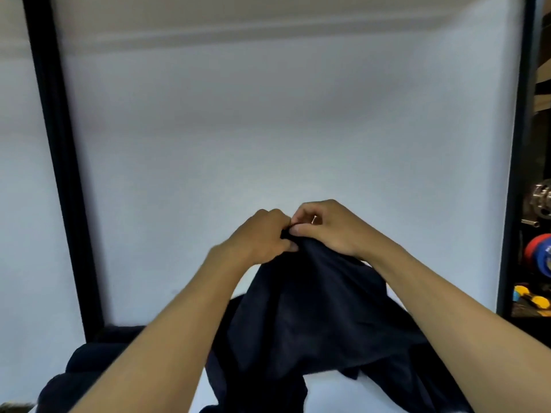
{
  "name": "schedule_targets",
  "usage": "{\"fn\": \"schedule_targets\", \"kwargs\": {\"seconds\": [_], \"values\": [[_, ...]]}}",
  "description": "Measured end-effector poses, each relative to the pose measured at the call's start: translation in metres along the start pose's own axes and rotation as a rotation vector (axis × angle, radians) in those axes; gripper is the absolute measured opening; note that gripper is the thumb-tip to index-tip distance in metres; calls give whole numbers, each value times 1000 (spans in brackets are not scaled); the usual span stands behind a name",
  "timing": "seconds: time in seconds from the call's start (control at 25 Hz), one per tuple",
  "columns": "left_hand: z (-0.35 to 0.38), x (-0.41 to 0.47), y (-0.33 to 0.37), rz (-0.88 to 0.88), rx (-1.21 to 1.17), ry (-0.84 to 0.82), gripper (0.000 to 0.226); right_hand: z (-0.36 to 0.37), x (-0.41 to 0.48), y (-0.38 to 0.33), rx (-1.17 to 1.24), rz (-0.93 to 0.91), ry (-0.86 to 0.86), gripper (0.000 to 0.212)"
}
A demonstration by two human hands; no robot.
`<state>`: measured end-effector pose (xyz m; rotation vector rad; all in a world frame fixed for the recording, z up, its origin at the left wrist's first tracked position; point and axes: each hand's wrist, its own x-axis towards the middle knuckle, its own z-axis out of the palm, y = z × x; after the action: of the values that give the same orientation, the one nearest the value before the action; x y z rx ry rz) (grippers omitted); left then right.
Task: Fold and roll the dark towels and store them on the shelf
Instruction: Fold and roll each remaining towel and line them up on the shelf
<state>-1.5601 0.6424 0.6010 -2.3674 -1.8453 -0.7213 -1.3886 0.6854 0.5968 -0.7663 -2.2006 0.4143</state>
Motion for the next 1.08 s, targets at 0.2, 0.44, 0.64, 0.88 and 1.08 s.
{"fn": "schedule_targets", "kwargs": {"seconds": [0.2,0.44,0.64,0.88,1.08], "values": [[-1,-11,-39,-163,-114,100,6,-2,-26,44,-12,317,-227,15],[4,-14,-7,-44,-230,88,36,16,-1,3,301,158,-17,17],[-6,-17,-17,-17,-274,172,6,34,-7,8,471,216,-38,23],[0,-23,-31,-36,-282,117,10,51,-6,21,405,294,-181,29],[-13,-20,-61,-103,-176,178,9,56,-6,43,233,286,-300,23]]}}
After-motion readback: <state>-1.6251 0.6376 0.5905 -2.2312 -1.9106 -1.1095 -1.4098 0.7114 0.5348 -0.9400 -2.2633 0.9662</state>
